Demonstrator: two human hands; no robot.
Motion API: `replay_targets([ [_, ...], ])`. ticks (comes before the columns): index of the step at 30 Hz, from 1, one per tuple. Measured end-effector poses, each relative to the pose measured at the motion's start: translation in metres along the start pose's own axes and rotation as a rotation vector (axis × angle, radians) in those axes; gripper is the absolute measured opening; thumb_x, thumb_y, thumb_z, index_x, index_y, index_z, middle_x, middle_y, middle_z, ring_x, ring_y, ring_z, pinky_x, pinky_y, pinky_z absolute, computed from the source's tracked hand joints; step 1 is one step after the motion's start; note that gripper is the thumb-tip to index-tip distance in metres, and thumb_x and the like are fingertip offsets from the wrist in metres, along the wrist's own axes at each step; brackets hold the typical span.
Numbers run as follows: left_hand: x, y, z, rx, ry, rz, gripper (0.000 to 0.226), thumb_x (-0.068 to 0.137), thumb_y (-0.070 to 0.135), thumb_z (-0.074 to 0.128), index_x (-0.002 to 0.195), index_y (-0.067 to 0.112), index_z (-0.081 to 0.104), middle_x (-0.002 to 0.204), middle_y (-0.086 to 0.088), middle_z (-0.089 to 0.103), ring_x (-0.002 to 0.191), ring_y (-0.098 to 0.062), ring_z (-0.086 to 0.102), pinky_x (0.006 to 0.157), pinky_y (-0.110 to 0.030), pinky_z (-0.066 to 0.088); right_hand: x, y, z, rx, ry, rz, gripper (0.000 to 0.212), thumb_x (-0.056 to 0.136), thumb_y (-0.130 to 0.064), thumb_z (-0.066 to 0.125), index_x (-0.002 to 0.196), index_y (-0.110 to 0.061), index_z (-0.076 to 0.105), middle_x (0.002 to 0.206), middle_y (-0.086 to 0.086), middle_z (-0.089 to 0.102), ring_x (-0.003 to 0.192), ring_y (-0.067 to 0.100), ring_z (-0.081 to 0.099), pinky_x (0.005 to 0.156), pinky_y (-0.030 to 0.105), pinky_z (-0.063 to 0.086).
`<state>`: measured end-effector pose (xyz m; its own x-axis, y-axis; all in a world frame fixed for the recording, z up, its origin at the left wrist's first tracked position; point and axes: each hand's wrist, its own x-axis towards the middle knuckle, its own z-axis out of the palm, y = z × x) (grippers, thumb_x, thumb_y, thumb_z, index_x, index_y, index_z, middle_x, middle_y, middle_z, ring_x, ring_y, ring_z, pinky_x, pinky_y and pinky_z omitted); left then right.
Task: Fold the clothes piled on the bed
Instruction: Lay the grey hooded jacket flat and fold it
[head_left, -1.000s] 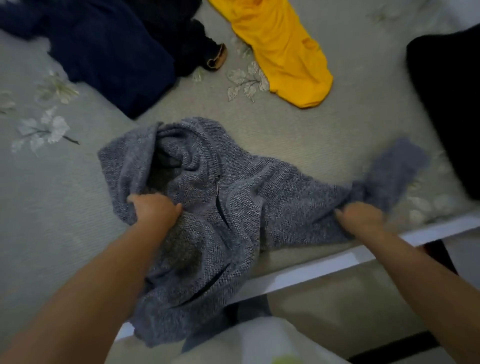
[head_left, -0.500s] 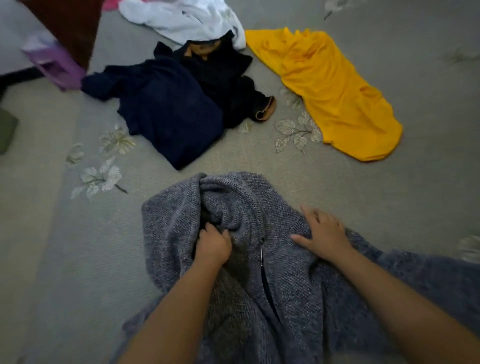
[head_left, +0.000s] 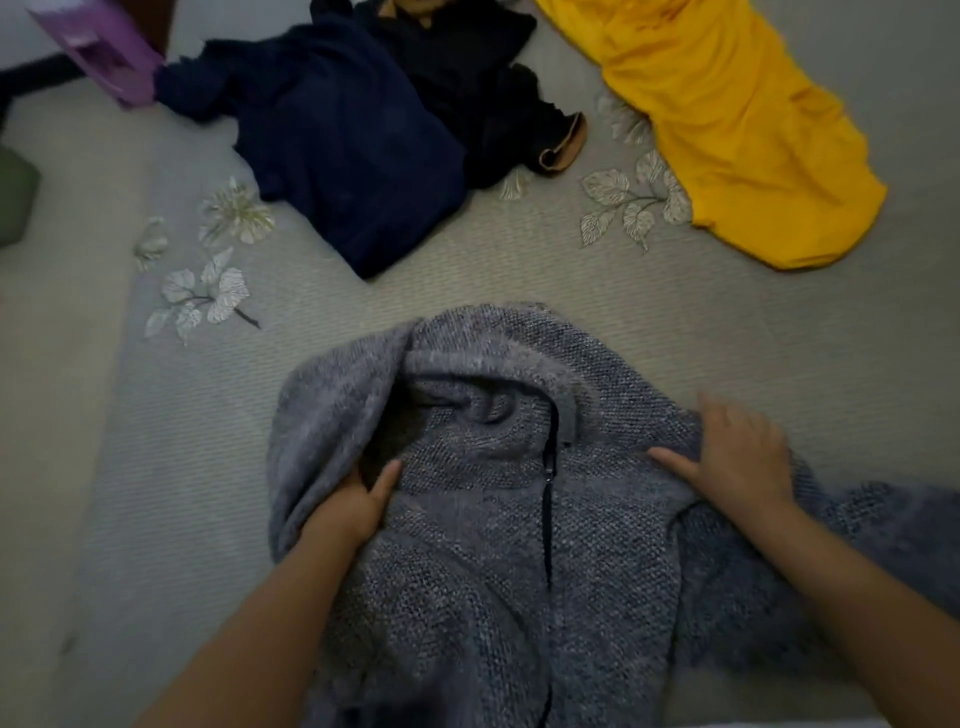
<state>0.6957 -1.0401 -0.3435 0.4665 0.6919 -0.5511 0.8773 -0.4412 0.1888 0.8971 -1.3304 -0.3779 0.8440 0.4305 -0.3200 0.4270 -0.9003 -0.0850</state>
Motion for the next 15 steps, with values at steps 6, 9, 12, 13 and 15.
replay_targets([
  [6,-0.044,-0.041,-0.044,-0.917,0.408,-0.42,0.053,0.099,0.037,0.031,0.142,0.006,0.028,0.148,-0.014,0.031,0.133,-0.03,0.033,0.105,-0.035,0.029,-0.017,-0.01,-0.004,0.024,-0.074,0.051,0.072,0.077,-0.054,0.061,0.124,-0.002,0.046,0.109,0.022,0.057,0.101,0.036,0.052,0.081,0.041,0.042],
  [9,-0.032,-0.04,-0.084,-1.417,0.49,-0.504,0.048,0.1,0.038,0.019,0.141,0.013,0.029,0.142,-0.01,0.04,0.123,-0.03,0.047,0.095,-0.04,0.042,-0.016,-0.023,-0.013,-0.003,-0.09,0.017,0.058,0.082,-0.056,0.054,0.115,-0.009,0.047,0.112,0.014,0.056,0.104,0.03,0.051,0.081,0.036,0.041],
  [12,-0.024,-0.003,-0.108,-1.548,0.473,-0.383,0.043,0.101,0.032,0.019,0.138,0.016,0.031,0.141,-0.008,0.04,0.125,-0.029,0.044,0.094,-0.04,0.041,-0.011,-0.041,-0.025,-0.049,-0.106,0.005,0.054,0.084,-0.055,0.051,0.113,-0.009,0.045,0.114,0.012,0.055,0.105,0.028,0.051,0.081,0.033,0.04],
  [13,-0.023,0.013,-0.114,-1.623,0.434,-0.319,0.041,0.1,0.029,0.019,0.136,0.016,0.033,0.14,-0.008,0.04,0.126,-0.028,0.043,0.095,-0.041,0.039,-0.01,-0.047,-0.03,-0.049,-0.1,-0.004,0.057,0.085,-0.055,0.05,0.118,-0.01,0.043,0.116,0.012,0.055,0.107,0.028,0.05,0.082,0.034,0.04],
  [15,-0.019,0.036,-0.128,-1.754,0.365,-0.194,0.04,0.099,0.027,0.021,0.136,0.016,0.033,0.14,-0.007,0.038,0.127,-0.027,0.04,0.096,-0.043,0.038,-0.007,-0.054,-0.035,-0.061,-0.083,-0.019,0.06,0.086,-0.058,0.044,0.123,-0.011,0.041,0.117,0.012,0.055,0.106,0.028,0.051,0.082,0.034,0.04],
])
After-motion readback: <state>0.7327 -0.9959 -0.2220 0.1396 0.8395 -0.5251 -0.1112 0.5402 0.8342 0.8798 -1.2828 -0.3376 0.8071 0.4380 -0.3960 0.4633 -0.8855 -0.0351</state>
